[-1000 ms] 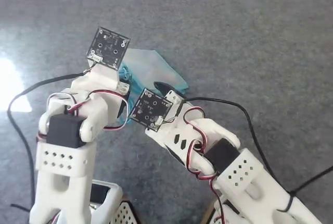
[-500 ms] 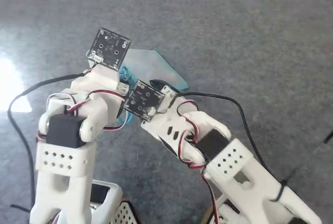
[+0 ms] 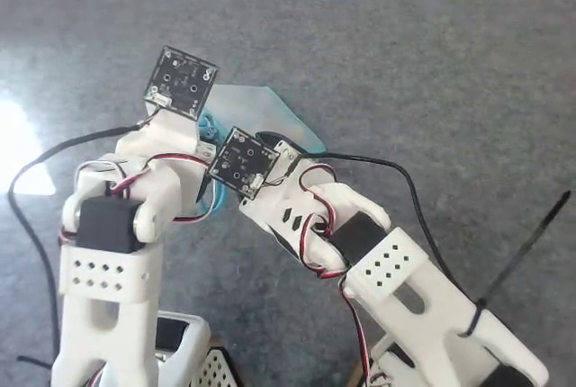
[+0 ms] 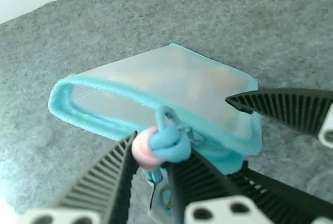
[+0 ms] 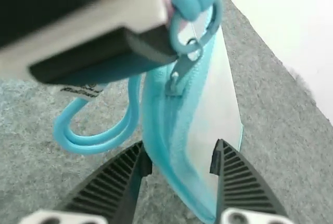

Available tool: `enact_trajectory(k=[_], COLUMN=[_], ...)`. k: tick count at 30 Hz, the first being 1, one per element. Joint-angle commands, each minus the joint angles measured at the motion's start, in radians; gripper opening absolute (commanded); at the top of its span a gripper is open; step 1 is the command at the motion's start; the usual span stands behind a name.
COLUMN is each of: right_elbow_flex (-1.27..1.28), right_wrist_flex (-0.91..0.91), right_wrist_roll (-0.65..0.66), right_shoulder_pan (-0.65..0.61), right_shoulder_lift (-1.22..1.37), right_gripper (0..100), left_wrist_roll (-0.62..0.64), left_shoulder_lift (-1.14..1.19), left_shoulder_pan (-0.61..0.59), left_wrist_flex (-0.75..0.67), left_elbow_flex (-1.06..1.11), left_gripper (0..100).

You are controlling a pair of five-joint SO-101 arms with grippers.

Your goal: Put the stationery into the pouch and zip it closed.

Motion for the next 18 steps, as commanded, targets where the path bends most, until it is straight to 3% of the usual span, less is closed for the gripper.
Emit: enact_trajectory(k=[1,4,8,18], right_elbow_flex=[-0.066,-0.08,-0.104,-0.161], right_wrist_flex=[-0.027,-0.025,-0.025,0.082], right_wrist_roll=[0.012,0.009,0.008,0.006], right_shoulder_pan=[0.012,0.012,0.013,0.039], right_shoulder_lift=[-0.001,-0.001,-0.001,-0.012], right_gripper=[18.4,15.1,0.8,0.8], left_wrist_roll=[-0.021,-0.021,-0.021,-0.021], left_shoulder_lift=[0.014,0.014,0.012,0.017], left_shoulder_pan=[-0.011,-0.011,-0.011,-0.017], left_wrist_flex=[0.011,0.021,0.023,-0.035], left_elbow_flex=[-0.03,-0.031,-0.03,0.028], left_gripper=[1,1,1,1])
